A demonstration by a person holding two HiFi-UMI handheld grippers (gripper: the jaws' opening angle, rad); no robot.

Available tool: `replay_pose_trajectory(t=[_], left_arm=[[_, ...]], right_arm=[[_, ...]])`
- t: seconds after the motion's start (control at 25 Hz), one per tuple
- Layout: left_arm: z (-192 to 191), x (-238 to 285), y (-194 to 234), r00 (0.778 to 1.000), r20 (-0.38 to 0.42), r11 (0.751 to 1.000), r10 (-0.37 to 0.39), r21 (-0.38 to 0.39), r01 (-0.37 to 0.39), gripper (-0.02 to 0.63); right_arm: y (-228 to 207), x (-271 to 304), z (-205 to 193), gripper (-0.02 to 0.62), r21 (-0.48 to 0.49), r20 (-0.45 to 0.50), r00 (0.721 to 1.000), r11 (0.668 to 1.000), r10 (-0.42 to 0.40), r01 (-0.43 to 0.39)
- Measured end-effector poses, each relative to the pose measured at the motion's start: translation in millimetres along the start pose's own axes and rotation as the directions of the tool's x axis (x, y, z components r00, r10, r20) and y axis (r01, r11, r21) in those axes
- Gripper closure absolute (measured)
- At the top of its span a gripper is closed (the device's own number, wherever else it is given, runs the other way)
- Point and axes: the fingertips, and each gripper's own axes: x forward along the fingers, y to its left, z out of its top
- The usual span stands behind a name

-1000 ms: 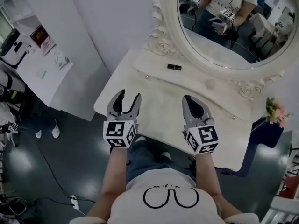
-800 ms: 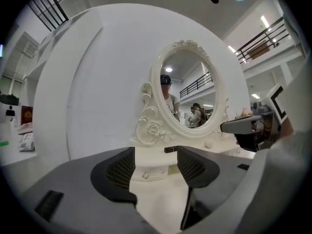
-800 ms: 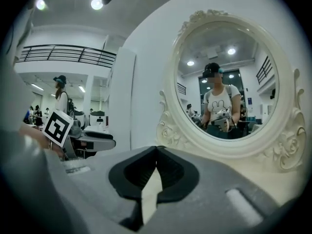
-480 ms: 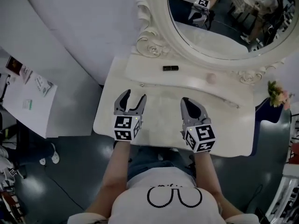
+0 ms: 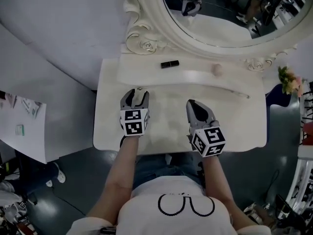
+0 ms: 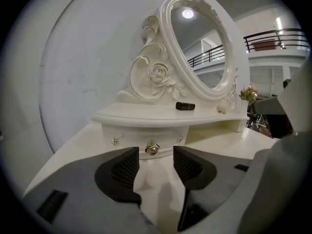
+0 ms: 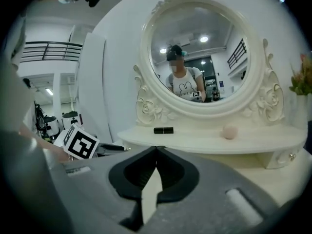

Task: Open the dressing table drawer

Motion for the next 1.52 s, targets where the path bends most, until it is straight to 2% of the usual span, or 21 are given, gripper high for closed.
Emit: replay_pose_trajectory(t=[0.12, 0.16, 0.2, 0.4, 1.0, 1.52], left_arm=[[-0.1, 10.1, 4.7, 1.0, -0.011, 1.0, 0.021, -0.009, -0.021, 0.418], [1.3, 11.2, 5.8, 1.0, -0.007, 1.0, 0.022, -0.01, -0.022, 0.485], [2.2, 11.6, 6.2, 1.0, -0.004, 1.0, 0.019, -0.009, -0.019, 0.51], [1.8, 10.6, 5.4, 1.0, -0.022, 1.0, 0.0, -0.007, 0.0, 0.512], [-19.7, -23.4, -5.9, 0.995, -0.098, 1.0, -0.014, -0.025, 0.011, 0.512], [-37.2, -52.3, -16.5, 0.993, -0.115, 0.999, -0.015, -0.03, 0.012, 0.512]], right_arm=[[3.1, 1.4, -6.3, 0.598, -0.002, -0.016, 1.0, 1.0, -0.002, 0.002], [5.1, 1.6, -9.3, 0.598, -0.004, -0.023, 1.0, 1.0, 0.0, 0.0], [7.1, 1.5, -12.7, 0.598, -0.006, -0.031, 1.0, 1.0, 0.001, -0.002], [14.4, -0.5, -24.3, 0.598, -0.004, -0.058, 0.998, 1.0, 0.006, -0.006], [25.6, -4.8, -19.1, 0.598, -0.033, -0.048, 0.998, 0.998, 0.045, -0.046], [38.6, -8.2, -18.2, 0.598, -0.077, -0.058, 0.995, 0.993, 0.083, -0.087]])
